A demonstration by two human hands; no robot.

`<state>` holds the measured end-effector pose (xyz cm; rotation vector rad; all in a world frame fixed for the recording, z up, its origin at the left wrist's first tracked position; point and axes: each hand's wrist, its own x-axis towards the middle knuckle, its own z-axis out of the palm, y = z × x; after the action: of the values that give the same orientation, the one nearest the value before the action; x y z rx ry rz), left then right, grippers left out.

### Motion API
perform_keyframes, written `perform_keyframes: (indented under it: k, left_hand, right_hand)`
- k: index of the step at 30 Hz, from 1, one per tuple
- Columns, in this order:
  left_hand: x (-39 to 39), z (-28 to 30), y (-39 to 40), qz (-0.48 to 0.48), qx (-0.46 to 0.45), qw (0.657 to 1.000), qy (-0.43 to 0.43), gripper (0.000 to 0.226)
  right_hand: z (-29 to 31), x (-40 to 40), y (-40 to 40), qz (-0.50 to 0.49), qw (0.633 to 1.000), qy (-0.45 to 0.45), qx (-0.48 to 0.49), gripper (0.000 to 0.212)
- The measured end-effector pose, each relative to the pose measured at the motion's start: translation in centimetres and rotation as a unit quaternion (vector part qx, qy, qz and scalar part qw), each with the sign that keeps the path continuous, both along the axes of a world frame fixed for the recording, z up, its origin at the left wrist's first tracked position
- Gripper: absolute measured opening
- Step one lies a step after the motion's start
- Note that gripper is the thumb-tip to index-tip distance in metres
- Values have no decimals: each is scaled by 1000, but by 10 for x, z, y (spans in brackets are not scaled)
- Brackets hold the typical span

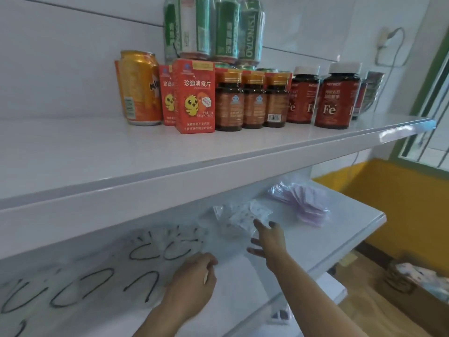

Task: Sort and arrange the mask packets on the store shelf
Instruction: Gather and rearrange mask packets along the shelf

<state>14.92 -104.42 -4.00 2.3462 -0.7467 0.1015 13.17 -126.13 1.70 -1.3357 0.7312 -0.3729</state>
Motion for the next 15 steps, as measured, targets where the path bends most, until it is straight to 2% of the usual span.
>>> perform_keyframes:
  k: [3, 5, 8, 11, 13, 15]
  left_hand:
    - [3, -5, 3, 29, 9, 999, -38, 28]
    - [3, -7, 14, 57, 12, 997, -57, 28]
    - [-1, -4, 41, 118, 14, 988, -96, 24]
    - [-11, -9, 88, 203, 38, 969, -133, 15]
    - [-23, -9, 131, 247, 41, 956, -152, 18]
    - [-38, -4, 182, 281, 46, 944, -168, 22]
  right_hand:
    - [-25, -19, 4, 32, 987, 7, -159, 37]
    - [-32, -27, 16, 75, 960, 7, -269, 27]
    - [-28, -34, 48, 137, 912, -14, -387, 23]
    - [-24, -32, 92, 193, 851, -49, -486, 25]
    - [-23, -29, 130, 227, 814, -88, -528, 27]
    - [-26, -26, 176, 242, 793, -132, -543, 28]
